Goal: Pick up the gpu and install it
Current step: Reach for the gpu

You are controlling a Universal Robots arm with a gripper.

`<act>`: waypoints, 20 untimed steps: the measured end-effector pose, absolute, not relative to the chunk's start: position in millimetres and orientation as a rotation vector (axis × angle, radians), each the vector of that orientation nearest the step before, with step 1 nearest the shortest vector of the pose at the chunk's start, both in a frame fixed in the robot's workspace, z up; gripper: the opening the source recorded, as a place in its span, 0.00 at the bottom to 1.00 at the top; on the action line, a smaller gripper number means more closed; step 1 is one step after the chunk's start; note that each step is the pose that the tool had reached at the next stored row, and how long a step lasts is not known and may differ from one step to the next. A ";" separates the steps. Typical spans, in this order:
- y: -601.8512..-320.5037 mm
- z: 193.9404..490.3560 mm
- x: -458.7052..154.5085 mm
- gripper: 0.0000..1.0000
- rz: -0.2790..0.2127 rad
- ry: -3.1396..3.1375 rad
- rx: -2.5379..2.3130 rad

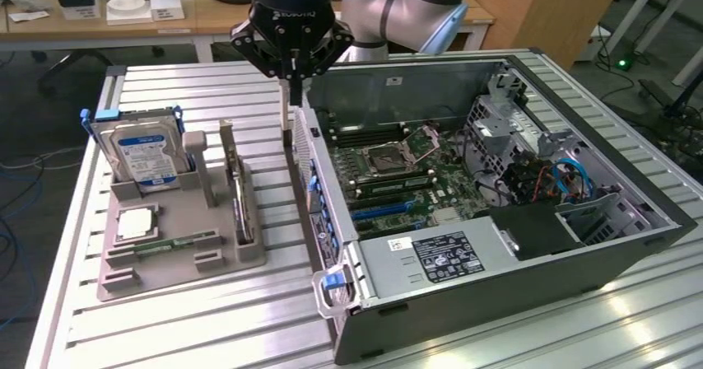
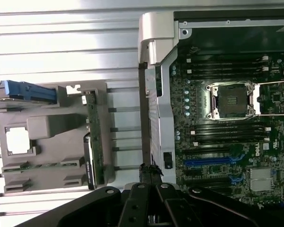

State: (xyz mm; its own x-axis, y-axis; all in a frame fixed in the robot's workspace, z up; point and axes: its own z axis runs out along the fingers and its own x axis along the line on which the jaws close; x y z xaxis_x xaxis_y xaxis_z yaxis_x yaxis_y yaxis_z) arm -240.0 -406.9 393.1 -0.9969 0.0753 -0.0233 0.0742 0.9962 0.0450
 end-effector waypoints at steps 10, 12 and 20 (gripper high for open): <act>-408.6 393.0 -256.3 0.11 0.069 3.114 0.117; -408.9 393.0 -259.2 0.11 0.069 3.114 0.117; -410.4 392.9 -271.9 0.11 0.069 3.114 0.117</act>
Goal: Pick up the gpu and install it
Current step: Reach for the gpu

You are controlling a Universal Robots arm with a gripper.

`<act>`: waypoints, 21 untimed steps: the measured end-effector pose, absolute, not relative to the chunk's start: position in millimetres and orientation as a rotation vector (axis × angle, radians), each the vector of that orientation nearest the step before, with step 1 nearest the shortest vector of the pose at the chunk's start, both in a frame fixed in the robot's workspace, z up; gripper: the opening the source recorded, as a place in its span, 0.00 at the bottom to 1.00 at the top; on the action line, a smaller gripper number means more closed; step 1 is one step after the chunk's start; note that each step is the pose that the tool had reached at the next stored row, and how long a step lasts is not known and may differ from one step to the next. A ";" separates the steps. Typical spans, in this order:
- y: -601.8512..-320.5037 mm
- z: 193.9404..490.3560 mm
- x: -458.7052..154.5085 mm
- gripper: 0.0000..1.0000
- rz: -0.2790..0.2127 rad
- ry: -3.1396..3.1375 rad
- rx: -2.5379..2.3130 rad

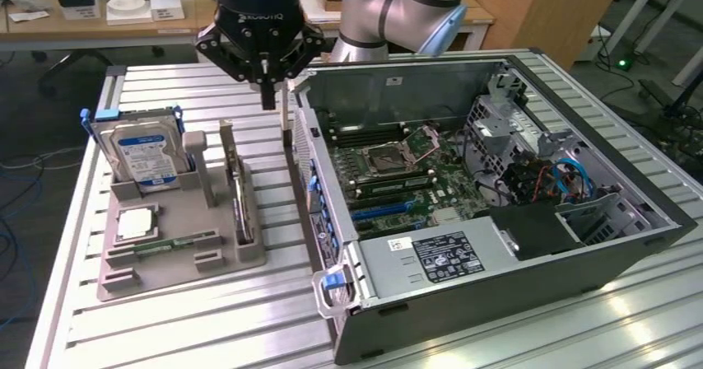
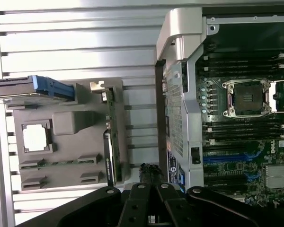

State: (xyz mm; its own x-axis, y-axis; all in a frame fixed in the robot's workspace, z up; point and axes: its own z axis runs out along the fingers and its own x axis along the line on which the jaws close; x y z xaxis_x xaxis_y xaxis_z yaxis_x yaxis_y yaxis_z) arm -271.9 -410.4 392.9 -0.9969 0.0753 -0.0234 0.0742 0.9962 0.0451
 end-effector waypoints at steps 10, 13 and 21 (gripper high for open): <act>-411.9 392.9 -287.1 0.11 0.069 3.114 0.117; -412.4 392.8 -291.5 0.11 0.069 3.114 0.117; -413.9 392.8 -301.9 0.11 0.069 3.114 0.117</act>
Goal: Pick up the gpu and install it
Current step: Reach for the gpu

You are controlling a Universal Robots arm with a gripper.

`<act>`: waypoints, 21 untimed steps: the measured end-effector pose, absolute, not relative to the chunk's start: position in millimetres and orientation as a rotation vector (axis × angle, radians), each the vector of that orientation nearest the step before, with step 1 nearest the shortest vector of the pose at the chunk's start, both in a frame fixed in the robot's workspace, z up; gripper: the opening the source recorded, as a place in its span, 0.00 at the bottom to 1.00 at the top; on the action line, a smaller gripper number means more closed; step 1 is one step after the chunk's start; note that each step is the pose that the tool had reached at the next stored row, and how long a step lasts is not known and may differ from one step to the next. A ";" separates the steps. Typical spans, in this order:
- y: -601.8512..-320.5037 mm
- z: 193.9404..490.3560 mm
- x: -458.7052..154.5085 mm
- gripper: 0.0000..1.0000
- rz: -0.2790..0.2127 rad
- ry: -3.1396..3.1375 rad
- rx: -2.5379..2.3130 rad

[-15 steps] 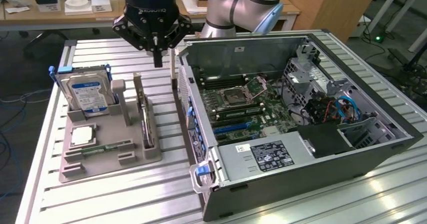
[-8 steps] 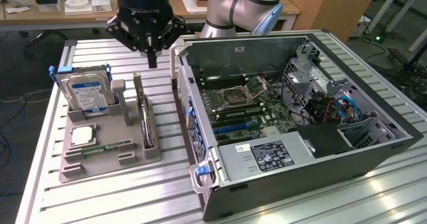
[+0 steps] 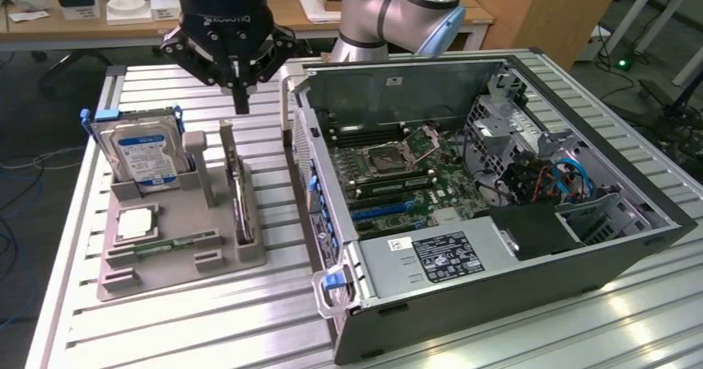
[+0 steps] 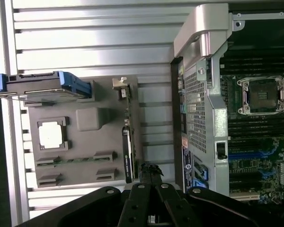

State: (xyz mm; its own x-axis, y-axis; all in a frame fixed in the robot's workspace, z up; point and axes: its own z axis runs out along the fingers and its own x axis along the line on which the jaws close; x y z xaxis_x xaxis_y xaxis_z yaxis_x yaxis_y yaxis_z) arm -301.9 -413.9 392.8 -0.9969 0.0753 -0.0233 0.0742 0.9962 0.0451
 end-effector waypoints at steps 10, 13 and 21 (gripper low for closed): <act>-415.9 392.7 -317.2 0.11 0.069 3.114 0.117; -416.6 392.7 -322.2 0.11 0.069 3.114 0.117; -417.7 392.6 -335.9 0.11 0.069 3.114 0.117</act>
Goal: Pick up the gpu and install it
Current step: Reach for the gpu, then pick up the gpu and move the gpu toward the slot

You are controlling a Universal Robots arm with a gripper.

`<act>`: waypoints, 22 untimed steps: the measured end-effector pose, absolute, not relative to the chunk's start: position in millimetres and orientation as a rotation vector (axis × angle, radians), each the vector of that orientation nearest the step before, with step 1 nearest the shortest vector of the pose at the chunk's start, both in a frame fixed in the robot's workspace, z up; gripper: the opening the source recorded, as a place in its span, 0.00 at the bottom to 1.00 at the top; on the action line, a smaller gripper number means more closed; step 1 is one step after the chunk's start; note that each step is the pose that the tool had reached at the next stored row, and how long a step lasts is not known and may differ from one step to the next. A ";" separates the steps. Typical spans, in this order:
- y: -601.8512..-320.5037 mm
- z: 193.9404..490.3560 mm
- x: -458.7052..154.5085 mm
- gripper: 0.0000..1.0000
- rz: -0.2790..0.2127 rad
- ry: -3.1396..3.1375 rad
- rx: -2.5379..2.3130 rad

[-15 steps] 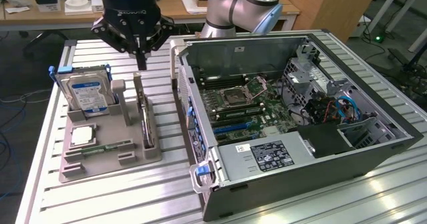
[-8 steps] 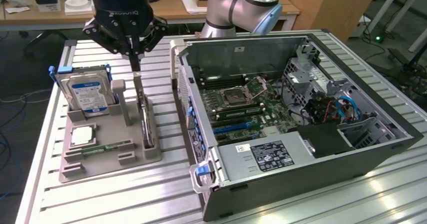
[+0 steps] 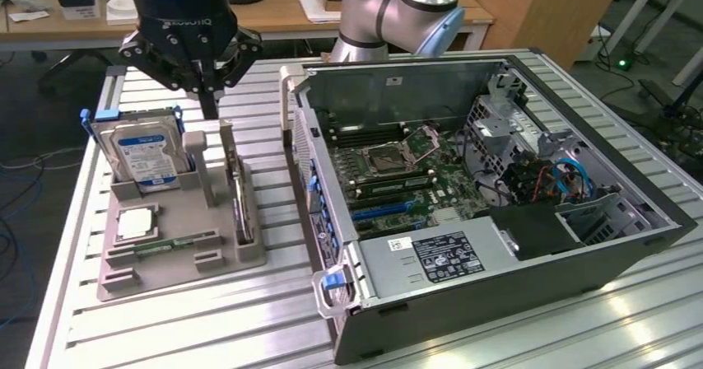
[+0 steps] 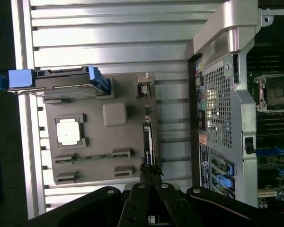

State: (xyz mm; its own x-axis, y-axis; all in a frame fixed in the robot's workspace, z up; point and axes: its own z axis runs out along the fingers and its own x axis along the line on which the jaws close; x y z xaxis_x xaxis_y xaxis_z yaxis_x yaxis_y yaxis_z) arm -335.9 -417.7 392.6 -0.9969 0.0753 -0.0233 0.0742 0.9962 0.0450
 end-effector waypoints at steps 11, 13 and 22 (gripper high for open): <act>-417.7 392.6 -336.7 0.11 0.069 3.114 0.117; -417.7 392.6 -336.7 0.11 0.069 3.114 0.117; -417.7 392.6 -336.7 0.29 0.069 3.114 0.117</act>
